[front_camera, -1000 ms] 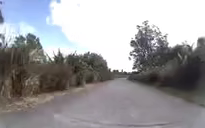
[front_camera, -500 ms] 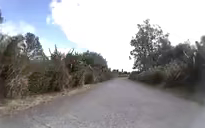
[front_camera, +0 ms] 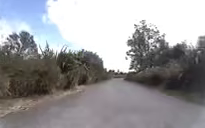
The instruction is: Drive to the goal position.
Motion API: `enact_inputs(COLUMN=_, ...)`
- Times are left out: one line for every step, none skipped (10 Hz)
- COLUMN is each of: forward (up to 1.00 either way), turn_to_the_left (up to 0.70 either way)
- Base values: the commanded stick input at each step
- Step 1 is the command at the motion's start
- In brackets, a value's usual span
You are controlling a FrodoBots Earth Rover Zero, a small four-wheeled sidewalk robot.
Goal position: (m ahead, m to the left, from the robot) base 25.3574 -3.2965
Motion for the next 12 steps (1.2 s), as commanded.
enact_inputs(forward=0.85, turn_to_the_left=0.0)
enact_inputs(forward=0.85, turn_to_the_left=0.0)
enact_inputs(forward=0.85, turn_to_the_left=0.0)
enact_inputs(forward=0.85, turn_to_the_left=0.0)
enact_inputs(forward=0.85, turn_to_the_left=0.0)
enact_inputs(forward=0.85, turn_to_the_left=0.0)
enact_inputs(forward=0.85, turn_to_the_left=0.0)
enact_inputs(forward=0.85, turn_to_the_left=0.0)
enact_inputs(forward=0.85, turn_to_the_left=0.0)
enact_inputs(forward=0.85, turn_to_the_left=0.0)
enact_inputs(forward=0.85, turn_to_the_left=0.0)
enact_inputs(forward=0.85, turn_to_the_left=0.0)
